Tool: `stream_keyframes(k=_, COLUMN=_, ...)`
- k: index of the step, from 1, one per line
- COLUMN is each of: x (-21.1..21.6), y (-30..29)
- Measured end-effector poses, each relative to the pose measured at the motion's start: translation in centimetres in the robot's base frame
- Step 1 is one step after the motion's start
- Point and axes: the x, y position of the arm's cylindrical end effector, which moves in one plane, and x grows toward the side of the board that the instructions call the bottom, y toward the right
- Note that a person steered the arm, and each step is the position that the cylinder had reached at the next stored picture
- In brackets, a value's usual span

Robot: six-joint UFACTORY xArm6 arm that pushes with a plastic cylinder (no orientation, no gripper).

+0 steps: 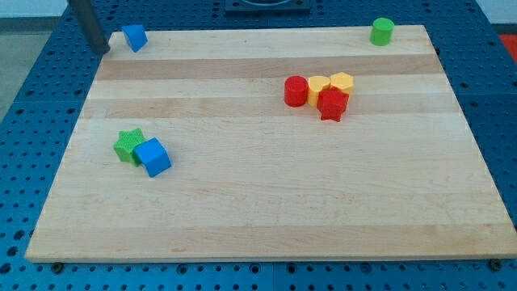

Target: Place the triangle vertically above the cube

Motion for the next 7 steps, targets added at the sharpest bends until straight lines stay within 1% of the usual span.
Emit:
stream_keyframes(k=1, x=-1.3, y=0.1)
stream_keyframes(k=3, x=-0.8, y=5.8)
stream_keyframes(k=4, x=0.7, y=6.9)
stream_keyframes(k=6, x=5.9, y=7.7)
stream_keyframes(k=7, x=6.3, y=9.8)
